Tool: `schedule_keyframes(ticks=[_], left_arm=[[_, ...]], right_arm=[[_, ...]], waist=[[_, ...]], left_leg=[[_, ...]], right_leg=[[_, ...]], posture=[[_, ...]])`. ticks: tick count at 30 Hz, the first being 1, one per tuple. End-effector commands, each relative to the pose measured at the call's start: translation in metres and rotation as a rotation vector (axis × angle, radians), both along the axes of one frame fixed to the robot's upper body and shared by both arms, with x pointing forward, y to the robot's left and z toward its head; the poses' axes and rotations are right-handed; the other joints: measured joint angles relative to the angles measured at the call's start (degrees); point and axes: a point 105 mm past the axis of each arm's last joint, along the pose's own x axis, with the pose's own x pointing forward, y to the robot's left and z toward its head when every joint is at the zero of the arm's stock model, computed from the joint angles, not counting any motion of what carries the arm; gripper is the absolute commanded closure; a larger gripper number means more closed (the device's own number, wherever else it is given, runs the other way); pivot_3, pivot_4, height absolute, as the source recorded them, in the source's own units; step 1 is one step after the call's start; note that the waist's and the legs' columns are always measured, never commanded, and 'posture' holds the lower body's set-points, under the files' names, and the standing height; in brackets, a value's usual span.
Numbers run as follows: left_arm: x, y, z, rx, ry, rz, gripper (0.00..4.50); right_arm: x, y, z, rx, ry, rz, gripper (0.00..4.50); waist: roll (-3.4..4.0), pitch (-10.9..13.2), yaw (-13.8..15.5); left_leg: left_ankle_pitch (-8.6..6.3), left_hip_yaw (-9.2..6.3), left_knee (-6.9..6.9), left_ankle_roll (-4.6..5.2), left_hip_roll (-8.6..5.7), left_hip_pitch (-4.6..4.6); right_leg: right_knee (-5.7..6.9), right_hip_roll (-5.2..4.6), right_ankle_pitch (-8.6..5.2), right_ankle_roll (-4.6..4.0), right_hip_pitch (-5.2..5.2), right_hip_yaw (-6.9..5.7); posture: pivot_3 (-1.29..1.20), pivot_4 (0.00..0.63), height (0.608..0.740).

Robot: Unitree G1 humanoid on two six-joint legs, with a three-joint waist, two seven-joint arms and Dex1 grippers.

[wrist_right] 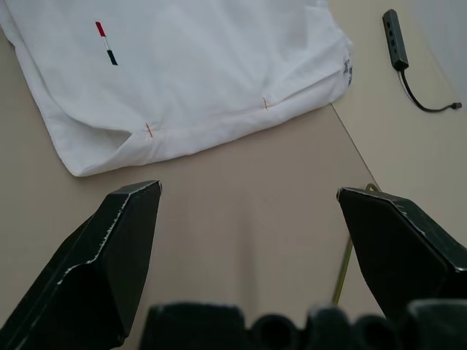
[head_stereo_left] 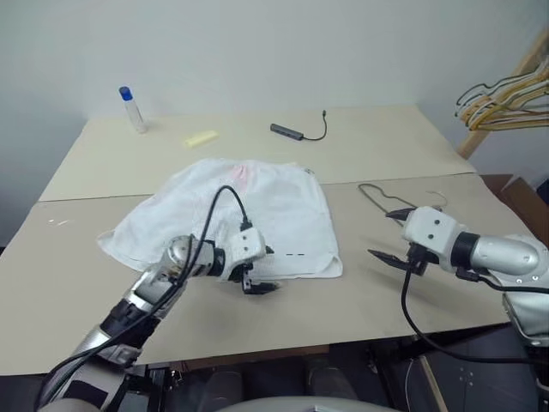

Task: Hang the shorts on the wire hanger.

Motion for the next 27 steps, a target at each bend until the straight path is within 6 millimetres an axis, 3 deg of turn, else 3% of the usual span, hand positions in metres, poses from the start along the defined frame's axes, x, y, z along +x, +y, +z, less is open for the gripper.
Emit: schedule_keyframes(ticks=[1,6,11,14,22,27], left_arm=[[0.006,-0.002,-0.007,0.085,-0.033,-0.032,0.00],[0.019,-0.002,-0.020,0.148,-0.031,0.028,0.00],[0.020,-0.001,-0.029,0.188,-0.013,0.039,1.10],[0.020,0.004,-0.036,0.231,-0.020,0.042,2.00],[0.019,0.005,-0.026,0.197,-0.010,0.036,4.48],[0.016,0.011,-0.018,0.178,-0.051,0.036,4.48]], right_arm=[[0.002,-0.001,0.014,-0.011,-0.068,-0.017,0.04],[0.007,0.000,0.013,-0.020,-0.078,-0.026,0.04],[0.009,0.000,0.011,-0.039,-0.076,-0.028,0.00],[0.009,0.001,0.011,-0.038,-0.076,-0.027,0.00],[0.012,0.005,0.012,-0.026,-0.090,-0.027,0.00],[0.015,0.008,0.014,-0.017,-0.100,-0.023,0.00]], waist=[[0.00,0.0,-0.3],[0.08,-0.1,-0.4],[0.08,-0.1,-0.4],[0.07,-0.3,-0.4],[0.08,-0.5,-0.8],[0.08,-0.5,-0.9]], left_leg=[[0.00,-0.01,0.00,0.00,0.00,0.01],[0.00,-0.02,0.01,0.00,-0.01,0.07],[0.00,-0.03,0.01,0.00,-0.01,0.07],[0.00,-0.03,0.01,0.00,0.00,0.09],[0.00,-0.04,0.01,0.00,0.03,0.14],[0.00,-0.06,0.00,0.00,0.06,0.11]], right_leg=[[0.02,0.00,0.00,0.00,0.01,-0.01],[0.04,0.01,-0.21,0.42,0.08,-0.01],[0.03,0.01,-0.21,0.44,0.09,-0.01],[0.04,0.01,-0.21,0.44,0.10,0.00],[0.08,0.05,-0.21,0.45,0.16,0.00],[0.08,0.10,-0.21,0.44,0.07,0.03]], posture=[[-0.05,0.000,0.740],[-0.05,0.000,0.740],[-0.05,0.000,0.740],[-0.05,0.000,0.740],[-0.04,0.000,0.740],[-0.03,0.000,0.740]])
